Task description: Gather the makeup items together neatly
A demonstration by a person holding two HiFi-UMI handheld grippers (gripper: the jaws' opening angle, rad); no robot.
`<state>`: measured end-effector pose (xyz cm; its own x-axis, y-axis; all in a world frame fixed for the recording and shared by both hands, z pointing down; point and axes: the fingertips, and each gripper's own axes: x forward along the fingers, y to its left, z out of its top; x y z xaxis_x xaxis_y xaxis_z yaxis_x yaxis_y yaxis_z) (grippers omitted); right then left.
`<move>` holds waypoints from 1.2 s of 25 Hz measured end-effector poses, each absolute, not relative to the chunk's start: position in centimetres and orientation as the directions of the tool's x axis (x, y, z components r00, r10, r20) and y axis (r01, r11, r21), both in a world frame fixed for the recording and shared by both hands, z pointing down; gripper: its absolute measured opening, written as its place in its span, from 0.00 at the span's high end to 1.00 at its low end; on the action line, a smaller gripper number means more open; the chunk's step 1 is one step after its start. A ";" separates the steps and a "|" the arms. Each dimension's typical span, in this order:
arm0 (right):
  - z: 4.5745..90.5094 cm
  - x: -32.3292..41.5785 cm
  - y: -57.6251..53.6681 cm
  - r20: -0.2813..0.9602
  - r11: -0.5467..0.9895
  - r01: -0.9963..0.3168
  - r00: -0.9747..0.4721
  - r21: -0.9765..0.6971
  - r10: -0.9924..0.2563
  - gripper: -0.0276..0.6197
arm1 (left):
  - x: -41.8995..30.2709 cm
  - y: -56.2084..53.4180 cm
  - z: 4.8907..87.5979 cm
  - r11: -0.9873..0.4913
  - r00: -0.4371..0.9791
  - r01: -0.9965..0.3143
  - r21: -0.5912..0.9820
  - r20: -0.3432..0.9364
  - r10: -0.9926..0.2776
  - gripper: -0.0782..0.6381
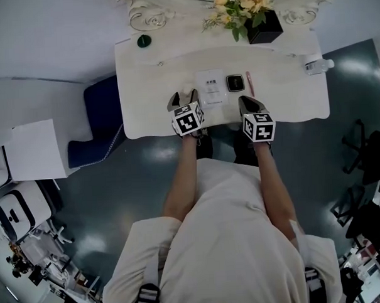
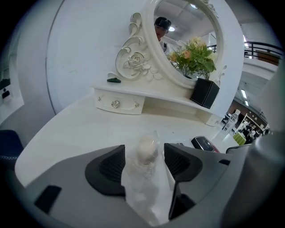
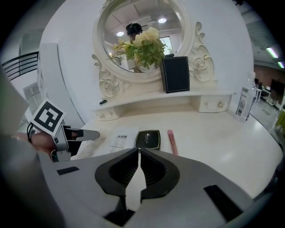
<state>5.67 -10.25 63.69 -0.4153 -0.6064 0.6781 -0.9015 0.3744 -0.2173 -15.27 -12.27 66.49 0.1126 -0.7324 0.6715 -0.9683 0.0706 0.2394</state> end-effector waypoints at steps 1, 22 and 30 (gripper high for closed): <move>63.6 5.7 -10.0 0.675 0.355 -0.908 -0.406 -0.222 -0.616 0.88 | -15.1 -12.2 66.3 0.073 0.128 -0.962 0.265 0.666 -0.735 0.49; 60.2 8.7 -6.5 0.604 0.400 -0.889 -0.449 -0.224 -0.658 0.88 | -11.3 -7.4 57.5 0.031 0.078 -0.981 0.194 0.528 -0.846 0.49; 59.2 8.7 -4.2 0.563 0.434 -0.870 -0.485 -0.234 -0.669 0.88 | -8.9 -2.5 56.1 -0.031 0.122 -0.981 0.190 0.488 -0.864 0.61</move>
<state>8.73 -4.23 59.20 -0.4848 -0.6694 0.5630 -0.8702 0.4337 -0.2336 -8.86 -2.52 56.14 0.1221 -0.8644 0.4877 -0.9813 -0.0314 0.1901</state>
